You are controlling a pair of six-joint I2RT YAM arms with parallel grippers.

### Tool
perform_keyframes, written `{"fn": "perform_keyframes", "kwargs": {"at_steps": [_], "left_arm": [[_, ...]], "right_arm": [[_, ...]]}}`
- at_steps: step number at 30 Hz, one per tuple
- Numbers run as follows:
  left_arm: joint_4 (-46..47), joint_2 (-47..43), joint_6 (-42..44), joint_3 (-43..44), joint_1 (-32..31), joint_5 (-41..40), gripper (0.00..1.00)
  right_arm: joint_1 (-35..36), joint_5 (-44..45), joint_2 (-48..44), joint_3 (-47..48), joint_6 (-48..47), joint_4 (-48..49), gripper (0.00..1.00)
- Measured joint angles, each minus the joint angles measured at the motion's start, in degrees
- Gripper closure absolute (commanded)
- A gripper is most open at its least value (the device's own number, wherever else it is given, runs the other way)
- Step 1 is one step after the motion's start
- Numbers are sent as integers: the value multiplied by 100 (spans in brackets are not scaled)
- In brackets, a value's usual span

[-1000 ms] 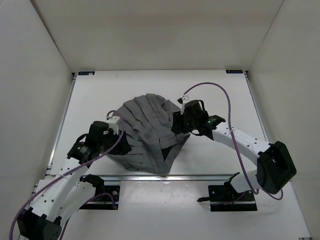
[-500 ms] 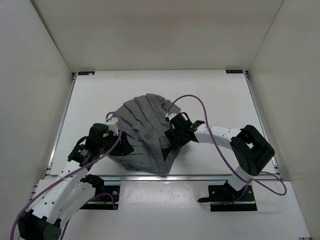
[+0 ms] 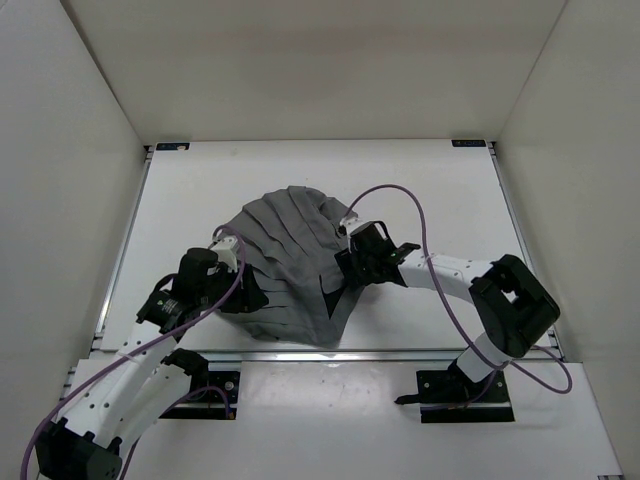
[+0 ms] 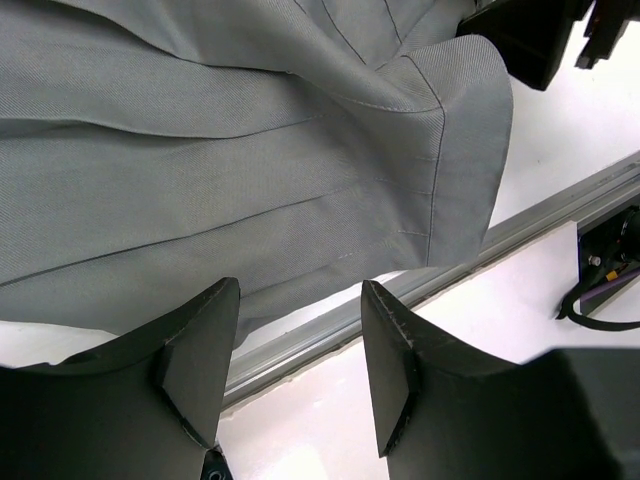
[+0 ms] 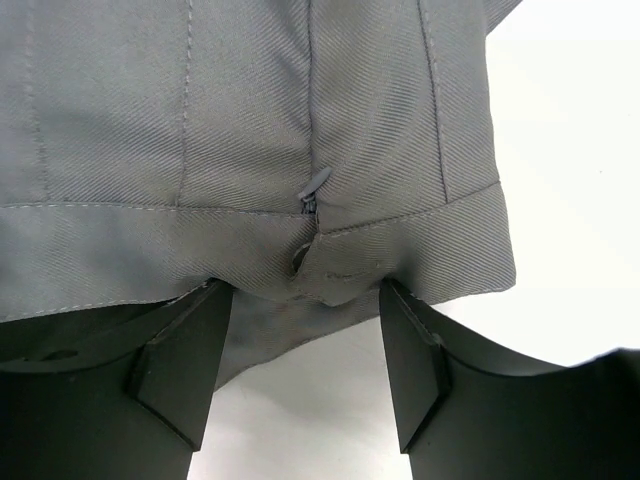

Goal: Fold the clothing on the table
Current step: Flatten the skirt out

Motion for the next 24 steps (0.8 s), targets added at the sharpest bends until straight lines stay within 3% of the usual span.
{"fn": "perform_keyframes", "kwargs": {"at_steps": [12, 15, 19, 24], "left_arm": [[17, -2, -15, -2, -4, 17, 37], [20, -11, -35, -2, -4, 17, 37], [20, -9, -39, -4, -4, 17, 37], [24, 61, -55, -4, -48, 11, 39]], "right_arm": [[-227, -520, -105, -155, 28, 581, 43], [-295, -581, 90, -118, -2, 688, 63], [-328, -603, 424, 140, -9, 769, 100], [-365, -625, 293, 223, 70, 584, 100]]}}
